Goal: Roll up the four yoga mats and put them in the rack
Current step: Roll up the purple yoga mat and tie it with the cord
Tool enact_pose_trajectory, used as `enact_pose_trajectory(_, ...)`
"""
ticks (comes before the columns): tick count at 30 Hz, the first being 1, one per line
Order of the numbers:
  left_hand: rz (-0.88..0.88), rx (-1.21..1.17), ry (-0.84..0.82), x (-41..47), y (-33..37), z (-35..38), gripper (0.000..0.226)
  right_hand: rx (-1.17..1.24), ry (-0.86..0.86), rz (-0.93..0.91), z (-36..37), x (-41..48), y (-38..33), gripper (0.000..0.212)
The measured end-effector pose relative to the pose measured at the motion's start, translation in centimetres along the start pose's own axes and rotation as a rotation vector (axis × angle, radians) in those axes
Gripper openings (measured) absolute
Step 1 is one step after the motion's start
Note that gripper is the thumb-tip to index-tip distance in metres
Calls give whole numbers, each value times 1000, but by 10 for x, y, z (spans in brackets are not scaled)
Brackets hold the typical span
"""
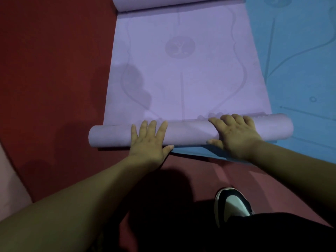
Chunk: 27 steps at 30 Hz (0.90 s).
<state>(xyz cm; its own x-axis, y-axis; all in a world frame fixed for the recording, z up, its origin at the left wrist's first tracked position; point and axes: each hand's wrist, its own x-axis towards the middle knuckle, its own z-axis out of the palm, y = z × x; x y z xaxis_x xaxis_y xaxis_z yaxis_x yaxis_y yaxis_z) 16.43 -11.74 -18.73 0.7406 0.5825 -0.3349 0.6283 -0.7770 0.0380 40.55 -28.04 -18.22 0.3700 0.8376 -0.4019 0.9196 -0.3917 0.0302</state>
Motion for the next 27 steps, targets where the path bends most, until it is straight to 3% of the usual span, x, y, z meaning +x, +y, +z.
enact_pose_trajectory(5, -16, 26, -37, 10, -1, -5, 81, 27, -63, -11, -8, 6, 3, 91)
enact_pose_trajectory(13, 3, 24, -103, 24, -7, -14, 76, -19, 49, 12, 7, -3, -5, 82)
enact_pose_trajectory(19, 42, 22, 29, 15, -12, -5, 80, -59, -42, -17, -13, 14, 5, 88)
enact_pose_trajectory(22, 34, -10, 10, 22, -14, -4, 80, -58, -55, -44, -17, 19, 9, 84)
enact_pose_trajectory(27, 46, -6, -48, 38, -19, -14, 77, -43, 88, -35, -3, 15, 4, 82)
